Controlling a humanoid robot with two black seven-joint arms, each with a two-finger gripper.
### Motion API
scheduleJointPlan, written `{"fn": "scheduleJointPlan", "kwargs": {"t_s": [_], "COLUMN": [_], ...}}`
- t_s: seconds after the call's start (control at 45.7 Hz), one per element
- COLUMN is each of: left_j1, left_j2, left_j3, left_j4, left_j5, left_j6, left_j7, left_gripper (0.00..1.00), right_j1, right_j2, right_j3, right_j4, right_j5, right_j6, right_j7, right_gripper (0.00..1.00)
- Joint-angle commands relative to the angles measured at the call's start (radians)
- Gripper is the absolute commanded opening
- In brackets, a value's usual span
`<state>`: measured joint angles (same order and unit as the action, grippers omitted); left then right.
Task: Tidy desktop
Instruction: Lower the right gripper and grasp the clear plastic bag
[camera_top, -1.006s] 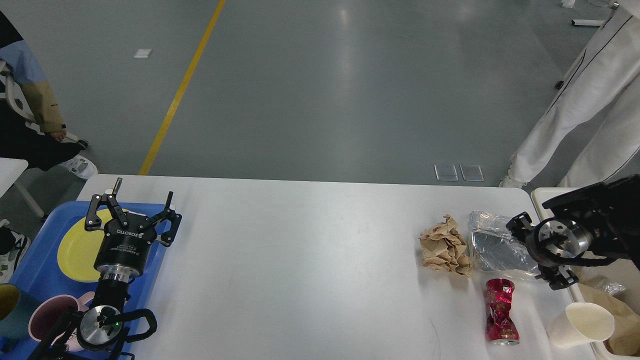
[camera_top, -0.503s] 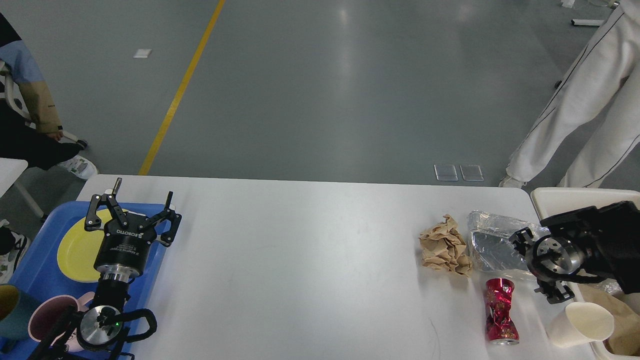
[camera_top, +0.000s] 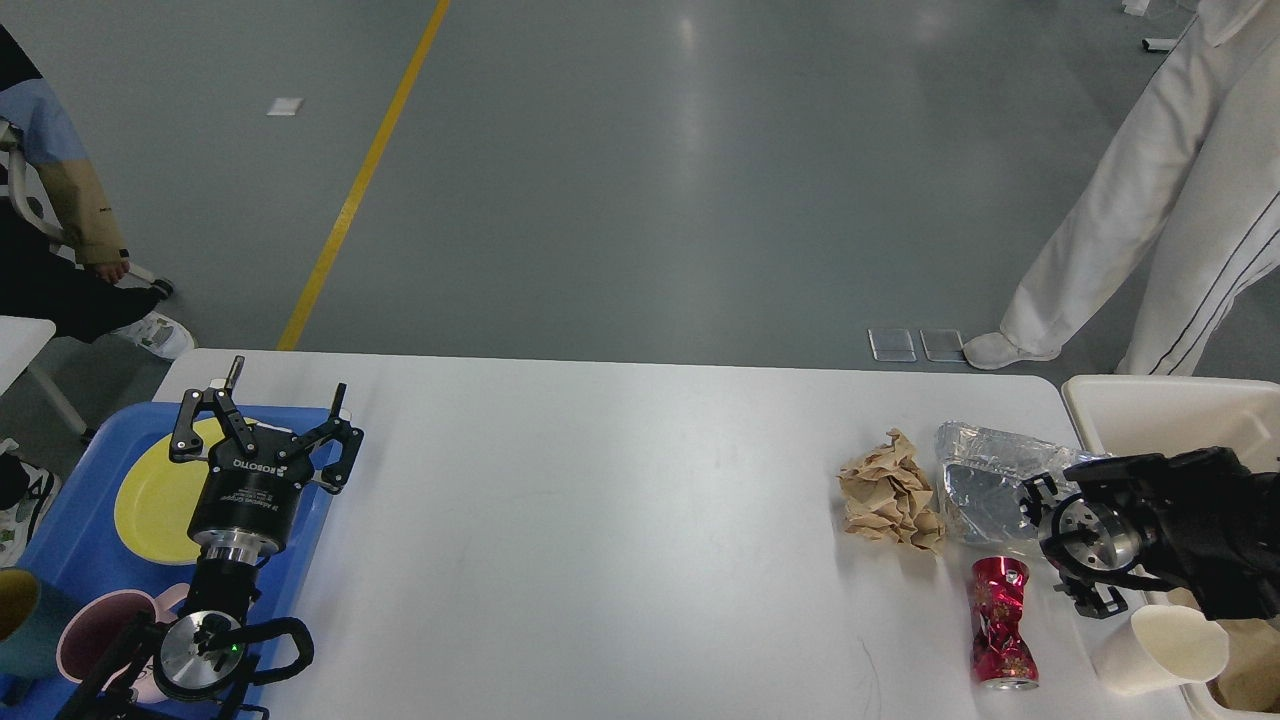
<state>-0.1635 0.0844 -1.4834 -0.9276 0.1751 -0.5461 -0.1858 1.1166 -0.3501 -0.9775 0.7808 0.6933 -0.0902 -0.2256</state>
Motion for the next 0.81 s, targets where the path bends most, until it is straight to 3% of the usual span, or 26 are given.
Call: {"fn": "scheduleJointPlan", "kwargs": {"t_s": [0.0, 0.109, 0.787], "left_j1": [-0.001, -0.001, -0.001], "left_j2": [0.000, 0.000, 0.000], "left_j3": [0.000, 0.000, 0.000], "left_j4": [0.000, 0.000, 0.000], "left_j5": [0.000, 0.000, -0.002], "left_j6": [0.000, 0.000, 0.000], "left_j7": [0.000, 0.000, -0.001], "left_gripper": [0.96, 0.96, 0.96], "right_j1": [-0.003, -0.014, -0.075], "right_j2": [0.000, 0.002, 0.037], "right_j3": [0.000, -0.001, 0.020], "right_j4": [-0.026, -0.044, -0.160], "right_j5": [-0.002, -0.005, -0.011], "right_j6": [-0.003, -0.003, -0.003], "right_j7": [0.000, -0.005, -0.023], "right_gripper": [0.49, 0.37, 0.34]}}
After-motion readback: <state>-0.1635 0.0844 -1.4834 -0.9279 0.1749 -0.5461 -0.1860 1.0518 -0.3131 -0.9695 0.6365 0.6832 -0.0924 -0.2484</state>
